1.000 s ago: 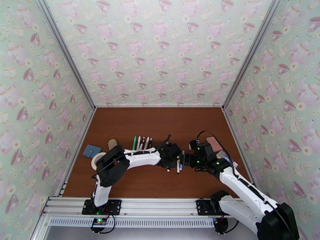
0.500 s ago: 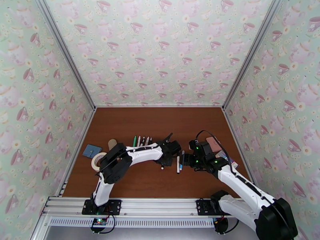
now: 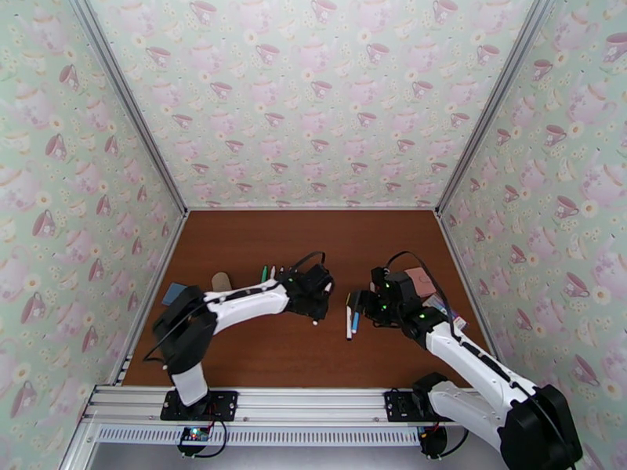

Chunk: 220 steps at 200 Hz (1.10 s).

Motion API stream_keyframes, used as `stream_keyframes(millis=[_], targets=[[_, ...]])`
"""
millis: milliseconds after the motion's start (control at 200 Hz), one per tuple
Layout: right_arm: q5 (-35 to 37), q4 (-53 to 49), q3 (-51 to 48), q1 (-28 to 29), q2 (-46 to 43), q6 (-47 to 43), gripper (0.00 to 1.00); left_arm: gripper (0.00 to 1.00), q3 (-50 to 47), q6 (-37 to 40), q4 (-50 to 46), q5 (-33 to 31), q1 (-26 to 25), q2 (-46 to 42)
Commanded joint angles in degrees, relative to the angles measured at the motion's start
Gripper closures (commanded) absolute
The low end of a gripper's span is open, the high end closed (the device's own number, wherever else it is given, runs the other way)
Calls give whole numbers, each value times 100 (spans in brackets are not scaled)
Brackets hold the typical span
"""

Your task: Open the pen caps

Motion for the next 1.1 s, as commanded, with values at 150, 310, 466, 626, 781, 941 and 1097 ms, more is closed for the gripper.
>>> stream_keyframes(millis=[150,310,466,626,781,941,1097], targets=[[-517,1148,187,20,119,609,46,87,-823,362,1725,2098,546,-839],[-757,1224,523,18,392,519,44,87,-1072,389,2007,2768,590,-962],[-908,1599,601,17,553,543,44,87,-1292,51,2594,3556,715,-913],[-1044,1774,692,18,678,601,44,87,-1592,-361,3334,4079,861,-1025],[-1289,2202,653,10,698,709,50,87,-1636,-429,3408,4336,894,-1015],[-1404,2262,672,1,702,695,55,87,-1721,-759,3912,4680,921,-905],[-1458,2288,655,-25,674,659,60,87,-1698,-819,4021,4783,925,-888]])
